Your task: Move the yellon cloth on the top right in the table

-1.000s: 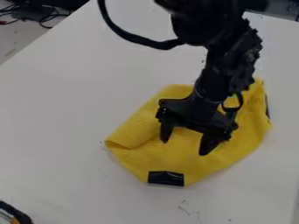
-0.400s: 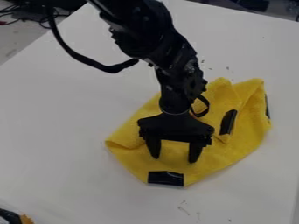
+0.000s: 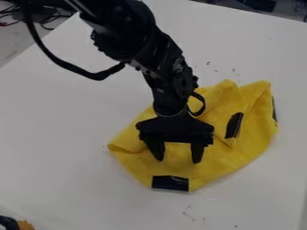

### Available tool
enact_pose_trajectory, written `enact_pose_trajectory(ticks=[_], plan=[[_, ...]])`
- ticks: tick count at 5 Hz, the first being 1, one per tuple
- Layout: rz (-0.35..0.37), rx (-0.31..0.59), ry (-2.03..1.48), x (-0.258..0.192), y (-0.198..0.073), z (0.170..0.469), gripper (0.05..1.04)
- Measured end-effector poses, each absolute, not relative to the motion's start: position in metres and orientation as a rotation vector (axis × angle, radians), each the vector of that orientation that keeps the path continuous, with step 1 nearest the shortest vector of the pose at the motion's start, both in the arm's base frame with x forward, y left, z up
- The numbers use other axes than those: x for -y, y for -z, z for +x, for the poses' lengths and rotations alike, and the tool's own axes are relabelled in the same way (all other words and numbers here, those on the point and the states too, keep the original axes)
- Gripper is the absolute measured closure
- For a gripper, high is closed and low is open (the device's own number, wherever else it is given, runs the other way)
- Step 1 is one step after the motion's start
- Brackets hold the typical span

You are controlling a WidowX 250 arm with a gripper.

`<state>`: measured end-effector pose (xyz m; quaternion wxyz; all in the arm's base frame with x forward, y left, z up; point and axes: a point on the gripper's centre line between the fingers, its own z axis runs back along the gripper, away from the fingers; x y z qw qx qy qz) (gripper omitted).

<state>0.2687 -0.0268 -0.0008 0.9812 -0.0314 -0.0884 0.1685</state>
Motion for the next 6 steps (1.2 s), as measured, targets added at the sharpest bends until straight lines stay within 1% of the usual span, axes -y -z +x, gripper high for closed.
enact_pose_trajectory(ticks=[1,2,4,5,6], plan=[[-0.013,0.099,-0.385,0.018,0.0,0.231,0.083],[0.041,0.015,-0.397,0.024,-0.005,0.201,0.084],[0.069,-0.015,-0.433,0.03,-0.018,0.169,0.085],[0.071,-0.012,-0.444,0.029,-0.015,0.165,0.085],[0.09,0.019,-0.427,0.028,-0.022,0.176,0.085]])
